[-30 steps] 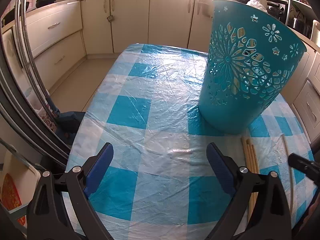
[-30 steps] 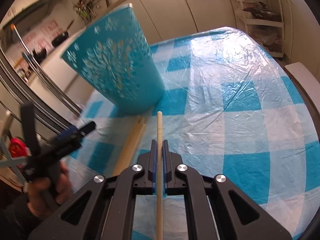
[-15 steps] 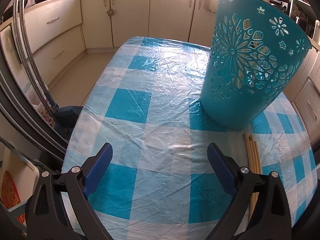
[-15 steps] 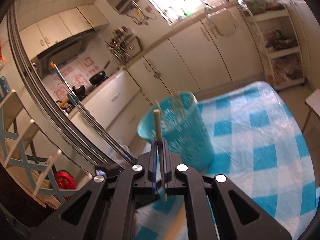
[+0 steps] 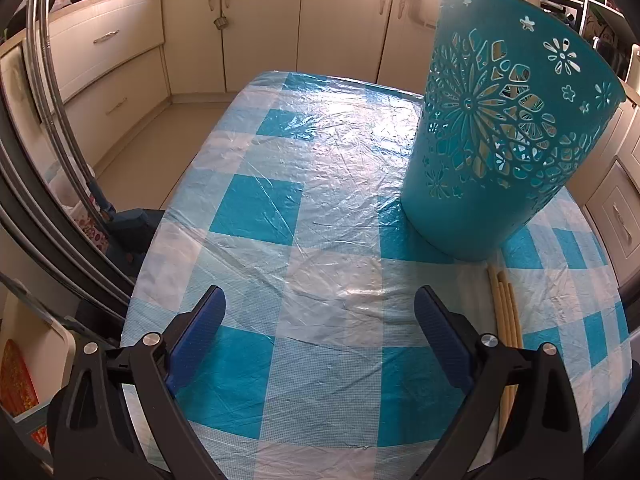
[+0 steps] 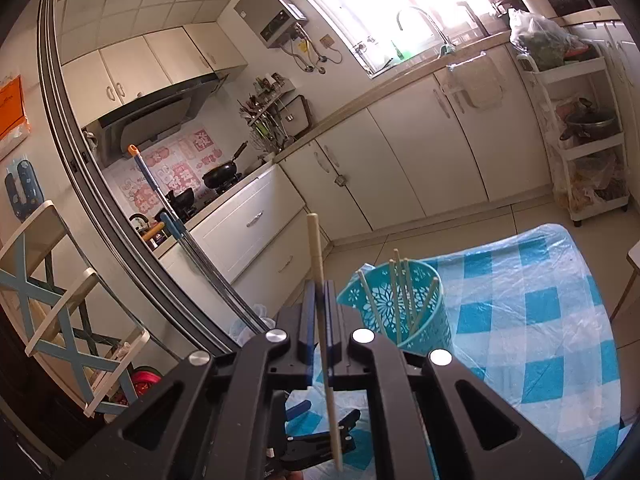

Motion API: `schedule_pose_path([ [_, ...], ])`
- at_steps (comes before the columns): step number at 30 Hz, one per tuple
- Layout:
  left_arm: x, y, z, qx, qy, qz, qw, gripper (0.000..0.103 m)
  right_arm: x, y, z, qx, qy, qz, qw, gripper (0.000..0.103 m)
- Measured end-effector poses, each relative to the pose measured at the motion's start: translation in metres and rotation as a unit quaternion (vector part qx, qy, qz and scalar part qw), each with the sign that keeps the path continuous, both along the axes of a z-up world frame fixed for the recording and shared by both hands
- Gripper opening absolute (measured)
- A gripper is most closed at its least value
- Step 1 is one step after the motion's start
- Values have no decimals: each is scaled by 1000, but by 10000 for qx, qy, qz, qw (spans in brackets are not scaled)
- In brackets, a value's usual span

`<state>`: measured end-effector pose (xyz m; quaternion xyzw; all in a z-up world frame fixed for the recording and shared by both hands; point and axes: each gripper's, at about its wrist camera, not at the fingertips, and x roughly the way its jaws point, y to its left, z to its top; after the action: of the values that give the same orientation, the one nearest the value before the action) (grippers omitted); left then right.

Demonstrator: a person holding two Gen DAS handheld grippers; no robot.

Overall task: Organize utensils
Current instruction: 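Lift the chopstick with the right tool over the basket and release it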

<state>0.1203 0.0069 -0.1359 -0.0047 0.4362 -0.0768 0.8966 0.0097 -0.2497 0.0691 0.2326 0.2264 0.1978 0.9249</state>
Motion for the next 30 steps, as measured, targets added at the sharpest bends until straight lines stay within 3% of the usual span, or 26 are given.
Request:
schedule_pose_path([
  [9, 1, 0, -1, -37, 25, 6, 10000, 92, 22, -5, -2, -89, 163, -82, 9998, 4],
  [13, 1, 1, -2, -86, 41, 38, 9999, 92, 28, 10, -13, -992, 712, 93, 9925, 4],
  [15, 3, 2, -3, -112, 57, 68, 9999, 92, 22, 14, -36, -1356, 987, 51, 9858, 24],
  [16, 3, 2, -3, -120, 69, 73, 9999, 92, 19, 14, -47, -1499, 1072, -43, 9829, 45],
  [17, 4, 2, -4, -126, 83, 77, 9999, 92, 17, 15, -58, -1673, 1112, -139, 9795, 48],
  [18, 4, 2, -4, -127, 96, 72, 9998, 92, 16, 16, -64, -1789, 1102, -222, 9774, 47],
  [20, 4, 1, -4, -113, 99, 51, 9999, 92, 13, 14, -70, -1729, 951, -297, 9799, 35],
  [24, 4, 1, -4, -86, 101, 46, 9999, 92, 14, 21, -59, -1706, 529, -334, 9834, 34],
  [28, 5, 0, -4, -85, 124, 59, 9999, 92, 27, 32, -55, -1909, 463, -197, 9803, 34],
  [30, 5, 0, -4, -84, 124, 60, 9999, 92, 32, 34, -57, -1946, 462, -127, 9797, 24],
])
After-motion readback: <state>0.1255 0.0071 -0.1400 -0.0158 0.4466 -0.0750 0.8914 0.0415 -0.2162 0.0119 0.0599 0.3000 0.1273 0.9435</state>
